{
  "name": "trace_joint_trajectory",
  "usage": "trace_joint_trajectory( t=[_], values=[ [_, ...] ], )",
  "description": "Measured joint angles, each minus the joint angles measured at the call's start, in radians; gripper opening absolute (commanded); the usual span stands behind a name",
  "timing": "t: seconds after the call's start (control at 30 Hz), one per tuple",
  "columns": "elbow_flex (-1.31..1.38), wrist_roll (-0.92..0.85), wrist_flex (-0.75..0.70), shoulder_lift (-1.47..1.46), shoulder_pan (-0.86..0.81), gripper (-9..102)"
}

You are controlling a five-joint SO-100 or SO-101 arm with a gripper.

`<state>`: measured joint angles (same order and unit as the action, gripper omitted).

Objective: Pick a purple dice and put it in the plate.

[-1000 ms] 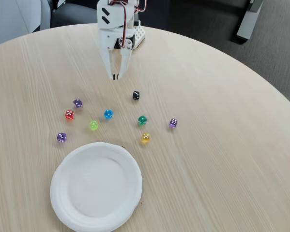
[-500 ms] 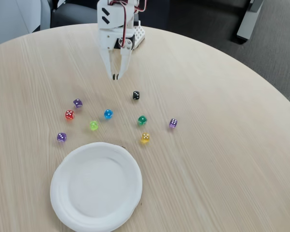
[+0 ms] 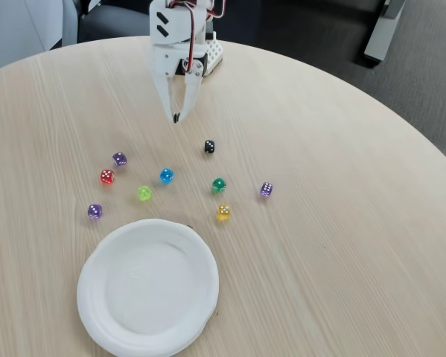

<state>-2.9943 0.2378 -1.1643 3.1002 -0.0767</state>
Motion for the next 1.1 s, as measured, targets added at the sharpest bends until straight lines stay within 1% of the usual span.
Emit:
trace_joint_trajectory(
  t=[0.2,0.5,0.63,0.8,0.93,1.1],
  values=[
    [-0.002,0.091,0.0,0.0,-0.002,0],
    [0.006,0.175,0.0,-0.002,-0.002,0],
    [0.071,0.21,0.0,-0.005,0.0,0],
    [0.225,0.259,0.0,-0.038,0.0,0],
    [0.345,0.308,0.0,-0.147,0.0,0],
    [0.52,0.423,-0.003,-0.41,0.0,0]
  ],
)
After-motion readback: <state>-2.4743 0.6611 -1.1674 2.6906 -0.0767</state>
